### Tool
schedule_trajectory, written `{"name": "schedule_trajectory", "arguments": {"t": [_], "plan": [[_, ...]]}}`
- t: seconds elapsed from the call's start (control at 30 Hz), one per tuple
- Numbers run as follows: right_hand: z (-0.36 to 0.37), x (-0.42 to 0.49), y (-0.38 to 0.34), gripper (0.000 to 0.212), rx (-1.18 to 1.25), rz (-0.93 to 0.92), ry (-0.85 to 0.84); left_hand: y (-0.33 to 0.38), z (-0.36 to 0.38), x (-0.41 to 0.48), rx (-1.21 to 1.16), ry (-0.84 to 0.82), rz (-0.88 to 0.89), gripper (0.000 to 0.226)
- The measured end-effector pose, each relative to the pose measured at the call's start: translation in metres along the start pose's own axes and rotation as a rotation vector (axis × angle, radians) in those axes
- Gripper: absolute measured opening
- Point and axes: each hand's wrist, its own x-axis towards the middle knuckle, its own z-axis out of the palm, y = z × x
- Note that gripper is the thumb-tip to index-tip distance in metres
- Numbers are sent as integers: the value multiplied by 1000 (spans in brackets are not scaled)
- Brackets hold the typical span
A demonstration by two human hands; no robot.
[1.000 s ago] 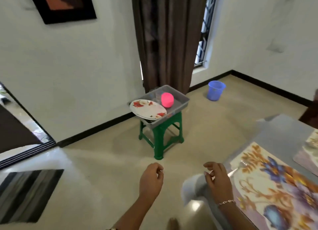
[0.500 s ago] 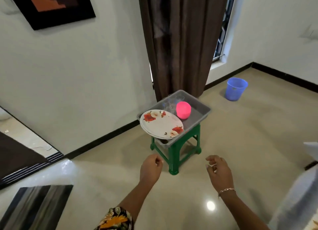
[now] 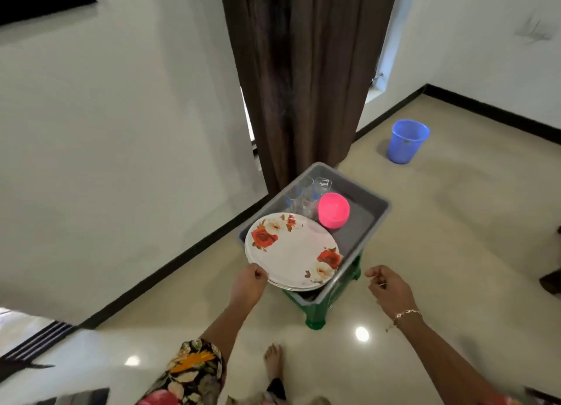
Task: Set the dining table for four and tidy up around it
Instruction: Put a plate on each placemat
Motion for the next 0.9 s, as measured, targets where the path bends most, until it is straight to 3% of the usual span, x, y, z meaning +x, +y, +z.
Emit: {"name": "schedule_trajectory", "arguments": {"t": [0.13,0.37,0.5,0.7,0.9], "plan": [[36,55,-20,25,-50,122,-104,-5,-23,64,7,-19,-51,12],[86,159,-28,13,-103,355,-186,-19,-24,152,23,-94,-213,13],[109,215,-14,22,-181,412,-185,-32,-11,181,-18,-81,-347,29],[128,250,15,35,-304,516,-260,-51,17,206,-173,-115,-494,49],[140,268,35,37,-300,590,-329,-59,38,223,-249,-149,-548,40]]}}
